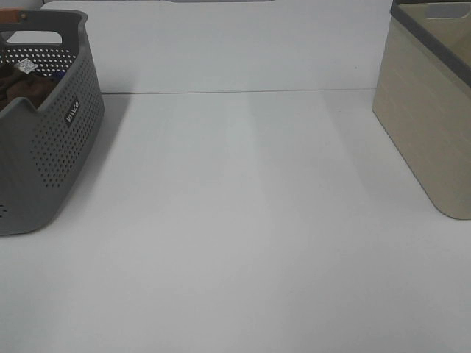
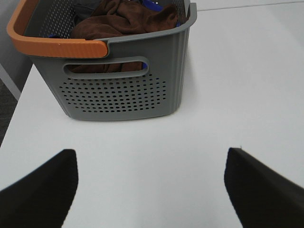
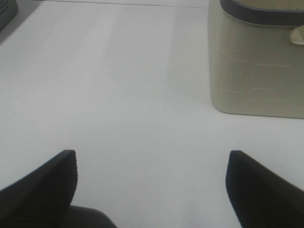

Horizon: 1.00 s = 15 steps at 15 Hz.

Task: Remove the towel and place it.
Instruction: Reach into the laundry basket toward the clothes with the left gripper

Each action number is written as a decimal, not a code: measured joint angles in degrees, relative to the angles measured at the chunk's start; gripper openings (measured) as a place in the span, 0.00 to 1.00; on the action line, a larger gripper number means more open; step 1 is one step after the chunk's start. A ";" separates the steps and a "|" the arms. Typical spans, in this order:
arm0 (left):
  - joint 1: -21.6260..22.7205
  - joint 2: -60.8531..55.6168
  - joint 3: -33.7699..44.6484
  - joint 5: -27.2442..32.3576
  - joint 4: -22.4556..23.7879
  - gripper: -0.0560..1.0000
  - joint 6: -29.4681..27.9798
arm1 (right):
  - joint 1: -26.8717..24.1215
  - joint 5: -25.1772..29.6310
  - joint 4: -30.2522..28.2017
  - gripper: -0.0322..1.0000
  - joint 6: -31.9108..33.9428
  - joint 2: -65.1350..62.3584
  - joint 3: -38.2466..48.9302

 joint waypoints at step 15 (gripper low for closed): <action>0.00 0.00 0.00 0.00 0.00 0.81 0.00 | 0.00 0.00 0.00 0.81 0.00 0.00 0.00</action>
